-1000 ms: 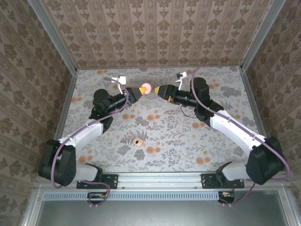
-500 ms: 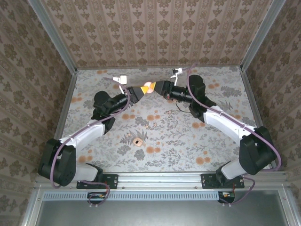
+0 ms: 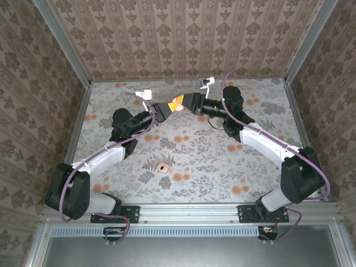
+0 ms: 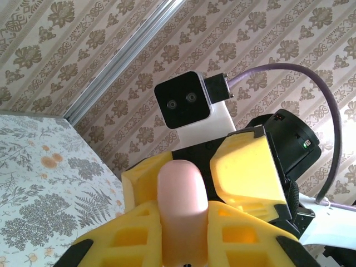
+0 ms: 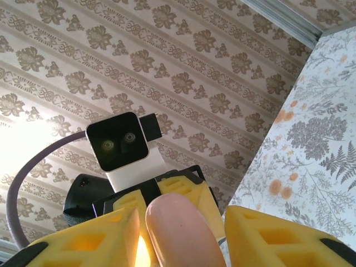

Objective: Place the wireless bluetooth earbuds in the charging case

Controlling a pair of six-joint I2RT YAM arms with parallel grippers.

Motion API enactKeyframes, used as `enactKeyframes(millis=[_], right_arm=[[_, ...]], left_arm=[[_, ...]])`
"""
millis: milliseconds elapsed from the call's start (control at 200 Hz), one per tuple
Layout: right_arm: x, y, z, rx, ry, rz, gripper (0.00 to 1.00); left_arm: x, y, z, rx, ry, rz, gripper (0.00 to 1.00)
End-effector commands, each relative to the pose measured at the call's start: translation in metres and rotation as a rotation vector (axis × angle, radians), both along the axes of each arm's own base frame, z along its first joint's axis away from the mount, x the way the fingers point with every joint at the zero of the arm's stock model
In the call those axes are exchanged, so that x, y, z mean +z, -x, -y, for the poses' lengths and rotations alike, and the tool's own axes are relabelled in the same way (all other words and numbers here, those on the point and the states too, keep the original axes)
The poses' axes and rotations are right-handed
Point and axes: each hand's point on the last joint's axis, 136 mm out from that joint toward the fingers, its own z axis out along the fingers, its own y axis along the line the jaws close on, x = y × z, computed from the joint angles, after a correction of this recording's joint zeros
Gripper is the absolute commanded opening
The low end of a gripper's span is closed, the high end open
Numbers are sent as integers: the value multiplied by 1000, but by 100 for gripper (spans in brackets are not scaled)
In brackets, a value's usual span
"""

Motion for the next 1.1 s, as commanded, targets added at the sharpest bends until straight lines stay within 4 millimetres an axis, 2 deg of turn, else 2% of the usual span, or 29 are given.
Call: enactKeyframes(millis=[0, 175, 265, 380, 485, 550, 685, 720, 820, 845, 880, 965, 1100], right_arm=[[18, 9, 8, 12, -52, 42, 42], [24, 13, 8, 50, -107, 45, 34], [24, 15, 8, 61, -107, 48, 26], [24, 19, 7, 73, -80, 62, 16], [22, 23, 9, 69, -5, 85, 12], [20, 26, 11, 62, 57, 104, 11], [12, 27, 15, 62, 151, 121, 9], [23, 33, 20, 60, 156, 148, 9], [23, 33, 30, 59, 210, 154, 8], [21, 33, 32, 62, 229, 153, 8], [20, 33, 36, 63, 257, 157, 8], [15, 37, 43, 75, 346, 181, 8], [11, 50, 46, 139, 435, 229, 8]], left_arm=[[16, 2, -6, 22, 27, 46, 0], [16, 3, -10, 32, 38, 38, 0], [17, 4, -10, 33, 37, 38, 0], [15, 4, -10, 33, 30, 31, 0], [12, 5, -10, 36, 16, 31, 0], [9, 4, -10, 40, 2, 19, 13], [5, 4, -9, 44, -27, 19, 34], [5, 4, -10, 49, -37, 28, 38], [3, 9, -15, 57, -85, 57, 49], [3, 11, -15, 55, -101, 65, 51], [1, 5, -26, 83, -133, 67, 53], [1, 11, -34, 80, -225, 114, 57], [8, 34, -39, 40, -361, 286, 60]])
